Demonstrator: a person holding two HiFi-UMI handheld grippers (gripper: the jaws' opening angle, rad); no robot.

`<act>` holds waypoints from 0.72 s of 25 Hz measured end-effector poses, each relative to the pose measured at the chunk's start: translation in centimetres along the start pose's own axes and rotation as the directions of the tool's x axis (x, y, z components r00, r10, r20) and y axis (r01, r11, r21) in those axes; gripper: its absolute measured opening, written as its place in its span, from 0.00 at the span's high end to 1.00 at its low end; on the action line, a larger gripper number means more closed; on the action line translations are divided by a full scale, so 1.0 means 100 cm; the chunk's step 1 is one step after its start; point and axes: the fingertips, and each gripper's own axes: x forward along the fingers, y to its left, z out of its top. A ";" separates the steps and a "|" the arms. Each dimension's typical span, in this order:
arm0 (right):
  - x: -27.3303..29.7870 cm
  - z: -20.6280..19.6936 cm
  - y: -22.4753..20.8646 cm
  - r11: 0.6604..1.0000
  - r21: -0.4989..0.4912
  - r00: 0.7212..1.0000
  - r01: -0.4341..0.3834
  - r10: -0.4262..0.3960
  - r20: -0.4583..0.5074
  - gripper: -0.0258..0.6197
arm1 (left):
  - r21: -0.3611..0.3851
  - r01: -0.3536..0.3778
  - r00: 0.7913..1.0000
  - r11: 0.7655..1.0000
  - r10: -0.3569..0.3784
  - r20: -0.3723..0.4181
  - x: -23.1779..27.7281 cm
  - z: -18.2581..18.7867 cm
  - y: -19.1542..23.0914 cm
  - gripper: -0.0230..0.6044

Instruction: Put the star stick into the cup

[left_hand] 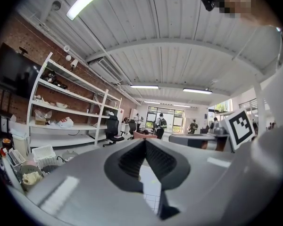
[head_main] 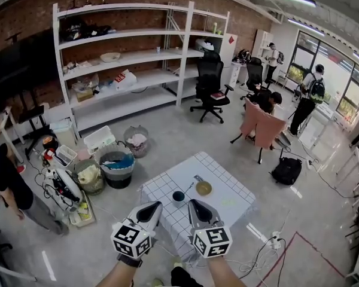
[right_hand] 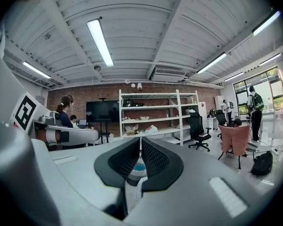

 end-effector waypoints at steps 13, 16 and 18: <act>-0.013 0.007 0.014 0.999 -0.046 1.000 0.013 -0.012 0.011 0.94 | 0.018 -0.054 0.998 0.998 0.053 0.044 -0.024 0.022 0.007 0.95; -0.011 0.006 0.019 0.999 -0.044 1.000 0.010 -0.010 0.005 0.94 | 0.019 -0.058 0.997 0.998 0.057 0.047 -0.027 0.026 0.009 0.95; -0.011 0.006 0.020 0.999 -0.044 1.000 0.009 -0.009 0.002 0.94 | 0.017 -0.058 0.997 0.998 0.057 0.050 -0.028 0.026 0.009 0.95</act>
